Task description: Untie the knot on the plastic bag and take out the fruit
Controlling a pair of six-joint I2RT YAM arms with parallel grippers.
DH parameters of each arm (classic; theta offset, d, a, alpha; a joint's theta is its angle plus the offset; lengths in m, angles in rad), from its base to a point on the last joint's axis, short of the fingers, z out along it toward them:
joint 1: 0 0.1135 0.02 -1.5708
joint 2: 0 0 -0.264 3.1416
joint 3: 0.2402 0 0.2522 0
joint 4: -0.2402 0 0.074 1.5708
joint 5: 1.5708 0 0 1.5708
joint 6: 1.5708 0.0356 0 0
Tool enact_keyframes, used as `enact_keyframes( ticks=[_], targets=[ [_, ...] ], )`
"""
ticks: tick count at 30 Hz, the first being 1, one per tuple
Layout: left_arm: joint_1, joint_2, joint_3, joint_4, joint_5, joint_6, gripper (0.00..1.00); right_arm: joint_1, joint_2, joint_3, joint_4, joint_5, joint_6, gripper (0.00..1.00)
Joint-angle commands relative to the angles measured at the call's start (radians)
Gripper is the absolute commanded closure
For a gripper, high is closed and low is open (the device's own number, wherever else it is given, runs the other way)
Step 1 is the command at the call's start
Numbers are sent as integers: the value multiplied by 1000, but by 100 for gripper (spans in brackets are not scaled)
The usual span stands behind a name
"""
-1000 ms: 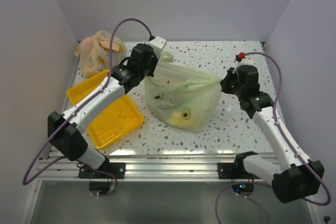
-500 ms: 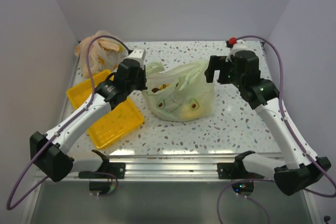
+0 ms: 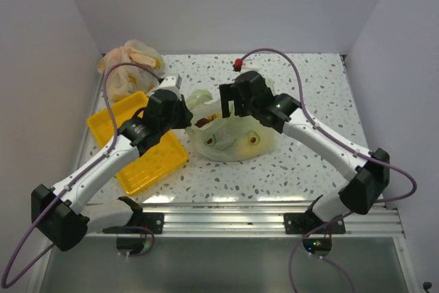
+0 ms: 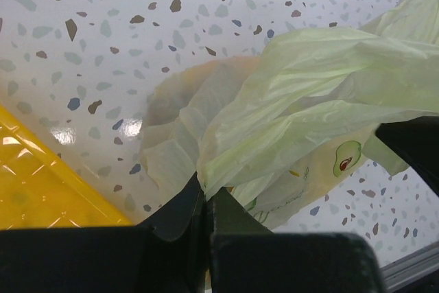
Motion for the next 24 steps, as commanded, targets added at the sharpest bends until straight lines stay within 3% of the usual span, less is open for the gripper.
enact_keyframes(
  ticks=[1,6,9,14,22,24],
  targets=[
    [2,-51,-38,60,-19,-64,100,-1,45,-31,75,159,108,1],
    [2,-114,-118,63,-78,-126,100,-21,92,-161,80,269,175,1],
    [2,-163,-179,80,-109,-161,100,-111,58,-285,83,265,200,4],
    [2,-221,-262,75,-140,-233,100,-324,-194,-517,127,171,199,8],
    [2,-207,-408,156,-69,-316,100,-424,-482,-775,95,-5,219,15],
    [3,-198,-390,159,-54,-292,94,-429,-491,-774,66,-45,194,12]
  ],
)
